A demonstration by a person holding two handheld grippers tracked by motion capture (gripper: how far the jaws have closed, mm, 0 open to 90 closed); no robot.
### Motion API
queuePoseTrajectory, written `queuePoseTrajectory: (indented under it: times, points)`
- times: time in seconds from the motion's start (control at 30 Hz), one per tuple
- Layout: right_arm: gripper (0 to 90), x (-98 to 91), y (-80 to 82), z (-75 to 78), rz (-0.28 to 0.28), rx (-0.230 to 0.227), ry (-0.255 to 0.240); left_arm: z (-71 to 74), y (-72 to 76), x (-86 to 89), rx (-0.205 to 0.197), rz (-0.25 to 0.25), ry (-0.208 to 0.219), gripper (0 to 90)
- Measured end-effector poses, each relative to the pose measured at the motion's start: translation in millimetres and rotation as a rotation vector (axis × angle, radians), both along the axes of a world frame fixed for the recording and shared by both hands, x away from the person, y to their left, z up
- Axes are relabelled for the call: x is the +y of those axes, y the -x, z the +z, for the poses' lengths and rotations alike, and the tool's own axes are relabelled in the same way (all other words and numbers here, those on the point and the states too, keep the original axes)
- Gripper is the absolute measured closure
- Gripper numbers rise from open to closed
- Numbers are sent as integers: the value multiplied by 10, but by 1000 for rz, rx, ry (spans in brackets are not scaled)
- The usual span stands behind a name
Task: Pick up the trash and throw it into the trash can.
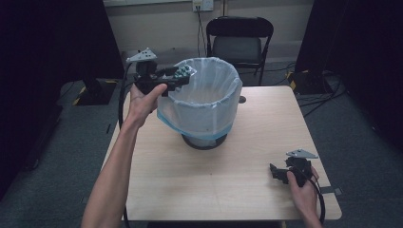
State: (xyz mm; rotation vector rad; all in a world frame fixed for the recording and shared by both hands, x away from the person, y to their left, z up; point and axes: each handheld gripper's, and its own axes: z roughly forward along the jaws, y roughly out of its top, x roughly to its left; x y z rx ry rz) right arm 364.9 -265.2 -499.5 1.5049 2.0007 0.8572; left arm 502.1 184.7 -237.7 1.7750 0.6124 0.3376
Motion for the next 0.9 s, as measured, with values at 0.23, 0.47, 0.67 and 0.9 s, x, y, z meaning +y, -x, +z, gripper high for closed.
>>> queuePoseTrajectory:
  times: [0.23,0.47,0.67,0.9]
  points:
    - [94,0,0,0,0,0,0,-45,-66,-102,7,-40,-4,339]
    - [94,0,0,0,0,0,0,-50,-66,-63,-3,-35,15,227]
    - [94,0,0,0,0,0,0,-39,-11,-40,-26,-34,-6,159]
    - [94,0,0,0,0,0,0,-3,113,6,-43,-43,3,160]
